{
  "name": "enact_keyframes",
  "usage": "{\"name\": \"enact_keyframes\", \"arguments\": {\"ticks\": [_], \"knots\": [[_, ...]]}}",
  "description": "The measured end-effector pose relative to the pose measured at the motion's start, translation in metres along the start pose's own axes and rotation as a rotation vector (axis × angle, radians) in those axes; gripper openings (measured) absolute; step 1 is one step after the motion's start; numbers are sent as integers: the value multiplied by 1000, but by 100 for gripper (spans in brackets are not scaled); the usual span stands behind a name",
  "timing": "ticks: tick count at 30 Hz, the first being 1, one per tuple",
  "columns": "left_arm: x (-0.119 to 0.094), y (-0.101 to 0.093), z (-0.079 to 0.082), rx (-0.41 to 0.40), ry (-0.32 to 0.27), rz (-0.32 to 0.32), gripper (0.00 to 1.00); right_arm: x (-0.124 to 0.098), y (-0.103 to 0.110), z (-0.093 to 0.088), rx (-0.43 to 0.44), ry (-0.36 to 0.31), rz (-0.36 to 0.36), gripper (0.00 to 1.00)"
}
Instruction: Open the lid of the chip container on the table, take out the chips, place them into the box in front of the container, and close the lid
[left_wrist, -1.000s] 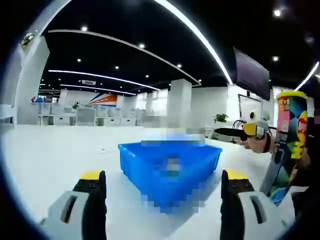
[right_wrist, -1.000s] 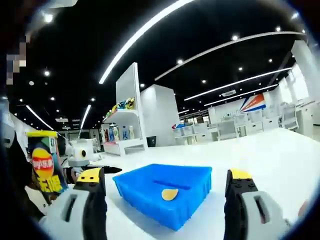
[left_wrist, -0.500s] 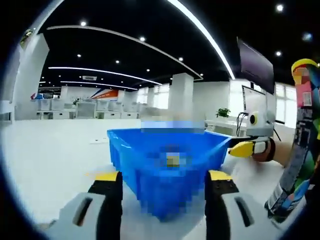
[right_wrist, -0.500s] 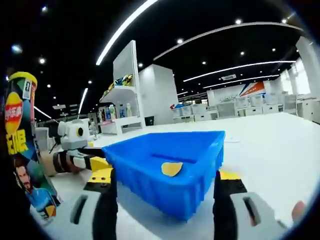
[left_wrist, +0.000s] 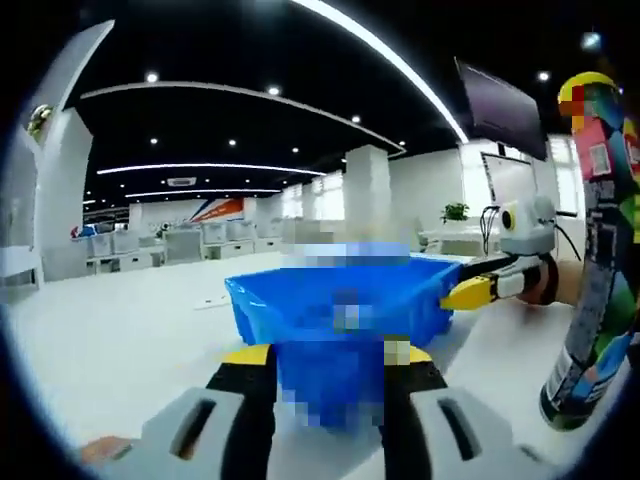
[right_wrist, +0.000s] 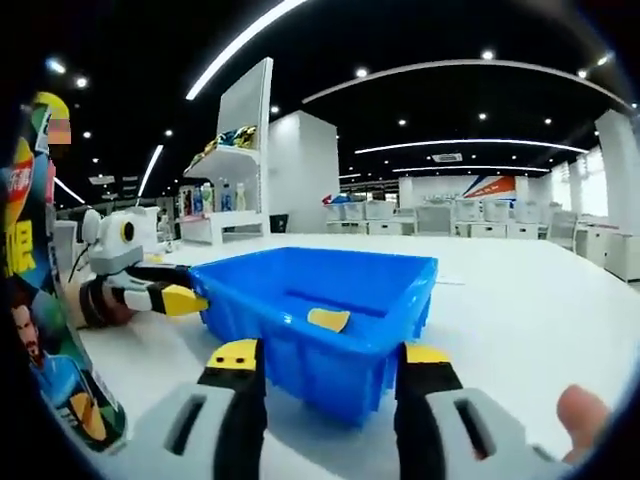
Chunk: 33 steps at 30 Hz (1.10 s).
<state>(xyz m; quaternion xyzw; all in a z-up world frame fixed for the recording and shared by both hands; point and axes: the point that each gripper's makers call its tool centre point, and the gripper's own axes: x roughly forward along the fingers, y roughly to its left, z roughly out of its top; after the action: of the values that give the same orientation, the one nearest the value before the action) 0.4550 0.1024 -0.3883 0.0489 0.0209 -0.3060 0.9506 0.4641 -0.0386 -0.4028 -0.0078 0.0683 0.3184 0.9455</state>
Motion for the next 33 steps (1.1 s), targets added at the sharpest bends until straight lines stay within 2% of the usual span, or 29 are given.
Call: {"name": "enact_keyframes", "arguments": {"ticks": [3, 4, 8, 13, 15, 18, 23, 25, 29, 30, 33], "knots": [[-2, -1, 2, 28, -4, 6, 40, -3, 3, 2, -16, -5, -6, 45], [-3, -2, 5, 31, -10, 8, 40, -2, -2, 3, -19, -12, -7, 45], [-4, 4, 17, 11, -45, 9, 40, -4, -2, 19, -10, -57, -4, 45], [-5, 12, 25, -8, -69, 13, 41, -4, 3, 31, 10, -67, 2, 45], [-4, 13, 28, 28, -74, 22, 42, -4, 6, 36, -7, -77, -1, 45], [-2, 15, 33, 59, -77, 34, 42, 2, -1, 46, -70, -88, -10, 45], [13, 30, 51, 77, -104, 39, 42, 10, -9, 63, -74, -118, -10, 45], [22, 36, 54, 91, -101, 37, 42, 20, -16, 67, -77, -115, -11, 45], [43, 48, 56, 113, -91, 41, 42, 38, -28, 72, -110, -119, -20, 45], [46, 51, 55, 115, -88, 43, 42, 47, -37, 72, -112, -119, -22, 45], [57, 59, 49, 140, -84, 59, 43, 63, -49, 68, -118, -110, -22, 45]]}}
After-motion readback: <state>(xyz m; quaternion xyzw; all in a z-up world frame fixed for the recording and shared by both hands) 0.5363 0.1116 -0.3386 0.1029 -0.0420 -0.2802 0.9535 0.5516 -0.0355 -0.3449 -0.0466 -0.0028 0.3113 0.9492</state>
